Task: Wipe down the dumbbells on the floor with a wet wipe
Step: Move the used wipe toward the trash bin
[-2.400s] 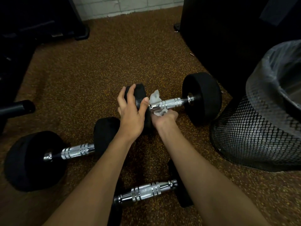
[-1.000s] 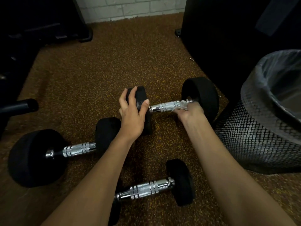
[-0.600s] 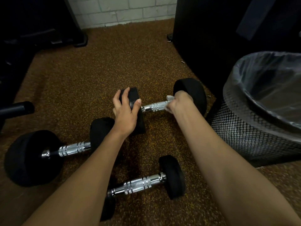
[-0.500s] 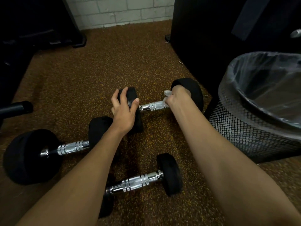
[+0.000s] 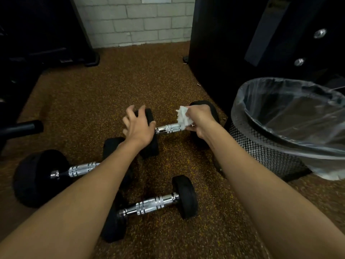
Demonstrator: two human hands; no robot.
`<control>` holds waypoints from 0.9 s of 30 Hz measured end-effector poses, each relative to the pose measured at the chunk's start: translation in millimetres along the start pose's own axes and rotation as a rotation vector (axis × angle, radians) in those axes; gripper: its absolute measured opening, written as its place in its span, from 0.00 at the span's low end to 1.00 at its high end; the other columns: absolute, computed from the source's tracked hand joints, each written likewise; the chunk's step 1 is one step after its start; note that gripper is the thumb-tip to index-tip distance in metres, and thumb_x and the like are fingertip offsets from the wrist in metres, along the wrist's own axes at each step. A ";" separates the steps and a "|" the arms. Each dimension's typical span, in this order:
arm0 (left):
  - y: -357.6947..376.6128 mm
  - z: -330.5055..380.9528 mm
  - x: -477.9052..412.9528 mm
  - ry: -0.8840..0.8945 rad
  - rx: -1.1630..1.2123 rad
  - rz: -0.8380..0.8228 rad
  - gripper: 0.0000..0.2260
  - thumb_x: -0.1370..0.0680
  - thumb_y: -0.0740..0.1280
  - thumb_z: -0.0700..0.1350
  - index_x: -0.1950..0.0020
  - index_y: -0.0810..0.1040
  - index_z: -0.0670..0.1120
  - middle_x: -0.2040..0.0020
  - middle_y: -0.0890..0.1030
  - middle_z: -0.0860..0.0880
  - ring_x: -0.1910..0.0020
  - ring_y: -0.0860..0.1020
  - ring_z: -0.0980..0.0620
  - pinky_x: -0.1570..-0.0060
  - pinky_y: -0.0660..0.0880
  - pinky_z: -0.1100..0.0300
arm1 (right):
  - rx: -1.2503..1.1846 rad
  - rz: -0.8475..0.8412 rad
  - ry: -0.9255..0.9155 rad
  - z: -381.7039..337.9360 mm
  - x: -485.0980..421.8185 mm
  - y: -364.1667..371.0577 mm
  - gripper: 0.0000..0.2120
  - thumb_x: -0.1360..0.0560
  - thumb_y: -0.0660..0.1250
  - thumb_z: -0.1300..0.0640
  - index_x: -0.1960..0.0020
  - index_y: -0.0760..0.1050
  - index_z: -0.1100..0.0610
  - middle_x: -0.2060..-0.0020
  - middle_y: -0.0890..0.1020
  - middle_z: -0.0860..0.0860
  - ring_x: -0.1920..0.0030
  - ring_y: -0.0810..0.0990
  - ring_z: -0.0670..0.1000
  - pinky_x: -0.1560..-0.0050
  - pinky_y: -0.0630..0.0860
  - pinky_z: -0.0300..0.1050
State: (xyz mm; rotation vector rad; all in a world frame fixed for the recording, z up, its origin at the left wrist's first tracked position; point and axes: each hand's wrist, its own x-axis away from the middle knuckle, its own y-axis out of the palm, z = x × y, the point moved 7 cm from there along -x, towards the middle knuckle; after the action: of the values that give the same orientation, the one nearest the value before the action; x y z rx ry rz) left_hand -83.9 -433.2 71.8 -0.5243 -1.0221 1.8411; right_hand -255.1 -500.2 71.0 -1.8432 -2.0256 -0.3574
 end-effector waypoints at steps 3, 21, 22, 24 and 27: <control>-15.1 24.1 0.9 -0.022 0.238 -0.015 0.19 0.20 0.60 0.52 0.30 0.68 0.48 0.31 0.67 0.45 0.35 0.69 0.45 0.36 0.69 0.49 | 0.187 -0.067 -0.198 -21.1 21.6 -2.5 0.14 0.25 0.60 0.64 0.47 0.80 0.54 0.57 0.84 0.51 0.56 0.83 0.52 0.62 0.79 0.45; -10.7 252.4 60.9 0.144 0.911 -0.541 0.12 0.27 0.69 0.33 0.44 0.77 0.40 0.52 0.81 0.42 0.55 0.81 0.50 0.59 0.79 0.61 | 0.676 0.344 -0.741 -134.7 118.2 -184.7 0.08 0.33 0.75 0.52 0.56 0.80 0.49 0.62 0.81 0.45 0.61 0.77 0.40 0.64 0.69 0.27; -0.7 259.1 62.8 0.184 0.844 -0.510 0.11 0.28 0.70 0.33 0.46 0.78 0.41 0.53 0.81 0.42 0.56 0.81 0.49 0.62 0.79 0.61 | 0.729 0.365 -0.719 -130.2 116.1 -193.6 0.08 0.33 0.75 0.52 0.56 0.80 0.49 0.61 0.81 0.48 0.60 0.77 0.43 0.64 0.69 0.31; 18.7 269.1 63.7 0.298 0.640 -0.427 0.08 0.28 0.71 0.34 0.53 0.78 0.44 0.55 0.81 0.44 0.58 0.80 0.51 0.66 0.78 0.64 | 0.838 0.367 -0.661 -118.1 110.2 -206.7 0.08 0.33 0.75 0.53 0.55 0.81 0.52 0.61 0.81 0.50 0.59 0.77 0.45 0.65 0.65 0.34; 45.1 278.0 63.7 0.512 0.300 -0.301 0.06 0.29 0.71 0.37 0.56 0.77 0.46 0.55 0.80 0.46 0.55 0.80 0.50 0.56 0.79 0.58 | 1.020 0.282 -0.558 -93.2 90.9 -213.0 0.07 0.32 0.74 0.54 0.55 0.81 0.54 0.63 0.78 0.51 0.58 0.77 0.49 0.61 0.65 0.35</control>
State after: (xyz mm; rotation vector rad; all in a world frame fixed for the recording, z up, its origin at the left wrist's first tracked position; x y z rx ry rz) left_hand -334.8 -505.3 195.2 -0.5827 -0.4421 1.4498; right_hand -463.0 -482.1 208.1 -1.5407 -1.6436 1.1633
